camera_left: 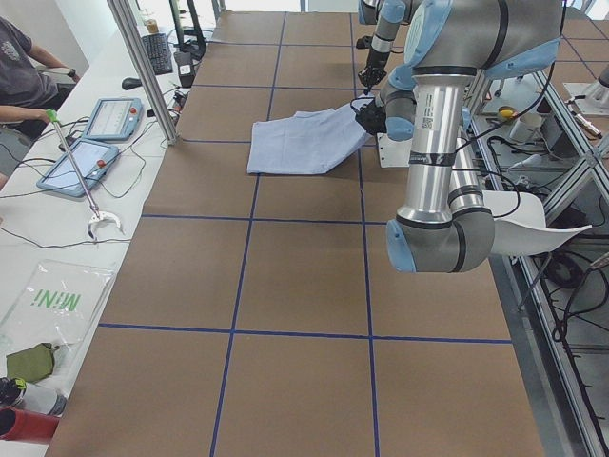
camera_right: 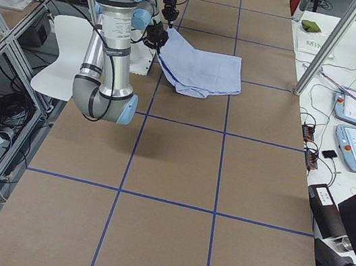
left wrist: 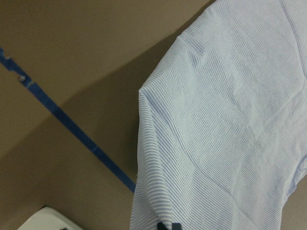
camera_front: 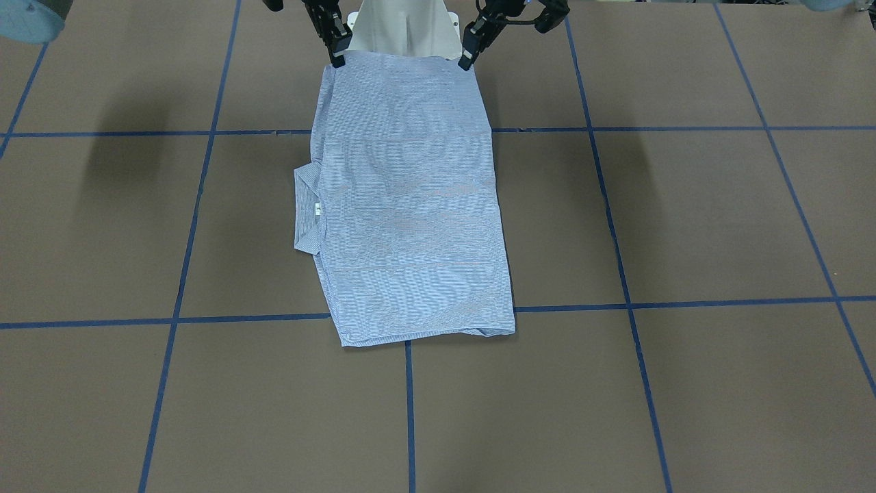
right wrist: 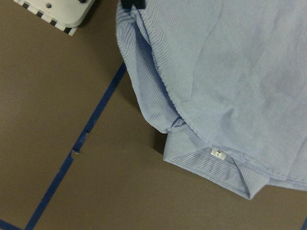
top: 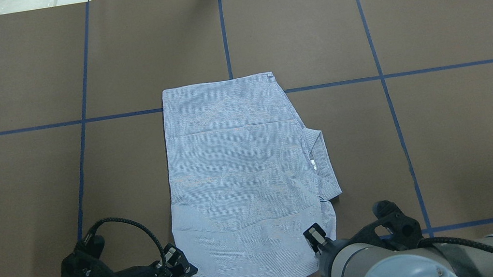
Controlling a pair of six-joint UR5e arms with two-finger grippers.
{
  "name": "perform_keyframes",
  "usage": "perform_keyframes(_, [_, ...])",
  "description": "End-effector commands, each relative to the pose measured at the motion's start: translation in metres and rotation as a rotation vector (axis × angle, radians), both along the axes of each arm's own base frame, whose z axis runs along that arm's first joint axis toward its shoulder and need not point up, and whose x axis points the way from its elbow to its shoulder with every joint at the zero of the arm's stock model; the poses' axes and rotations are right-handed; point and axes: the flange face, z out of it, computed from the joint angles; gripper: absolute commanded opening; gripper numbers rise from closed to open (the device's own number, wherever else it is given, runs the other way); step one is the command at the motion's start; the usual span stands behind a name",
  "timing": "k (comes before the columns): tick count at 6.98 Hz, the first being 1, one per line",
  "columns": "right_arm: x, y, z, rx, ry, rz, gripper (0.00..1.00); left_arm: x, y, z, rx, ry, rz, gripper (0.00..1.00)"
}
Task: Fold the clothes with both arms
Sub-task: 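Close both grippers on the two near corners of the shirt, then lift the near half with both grippers and fold it toward the far edge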
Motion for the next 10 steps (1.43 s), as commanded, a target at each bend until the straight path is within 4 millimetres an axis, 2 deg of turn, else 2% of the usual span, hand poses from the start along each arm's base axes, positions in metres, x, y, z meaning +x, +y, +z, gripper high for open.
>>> perform_keyframes(1, [0.024, -0.061, -0.009, 0.004, -0.004, 0.118, 0.00, -0.025, -0.046, -0.009, -0.005, 0.012, -0.110, 0.00])
perform_keyframes(2, [0.032, -0.098, -0.010, 0.025, 0.008, 0.159, 0.00, -0.017, -0.086, -0.023, 0.079, -0.019, -0.164, 0.00])
perform_keyframes(3, [0.022, -0.137, -0.015, 0.039, 0.030, 0.175, 0.00, -0.012, -0.117, -0.019, 0.132, -0.072, -0.195, 0.00])
perform_keyframes(4, [0.007, -0.176, -0.012, 0.028, -0.006, 0.199, 0.00, -0.020, -0.149, -0.021, 0.153, -0.090, -0.207, 0.00])
perform_keyframes(5, [0.005, -0.208, -0.004, 0.019, -0.040, 0.198, 0.00, -0.011, -0.178, -0.015, 0.160, -0.126, -0.210, 0.00])
perform_keyframes(6, [0.004, -0.235, -0.002, 0.031, -0.029, 0.214, 0.00, -0.001, -0.202, -0.007, 0.168, -0.162, -0.229, 0.00])
perform_keyframes(7, [-0.012, -0.259, -0.004, 0.036, 0.007, 0.217, 0.00, -0.002, -0.228, -0.008, 0.197, -0.192, -0.252, 0.00])
perform_keyframes(9, [-0.037, -0.305, -0.003, 0.017, 0.057, 0.194, 0.00, 0.026, -0.273, 0.011, 0.202, -0.229, -0.279, 0.00])
perform_keyframes(10, [-0.052, -0.336, 0.018, 0.041, 0.030, 0.205, 0.00, 0.042, -0.292, 0.023, 0.218, -0.241, -0.281, 0.00])
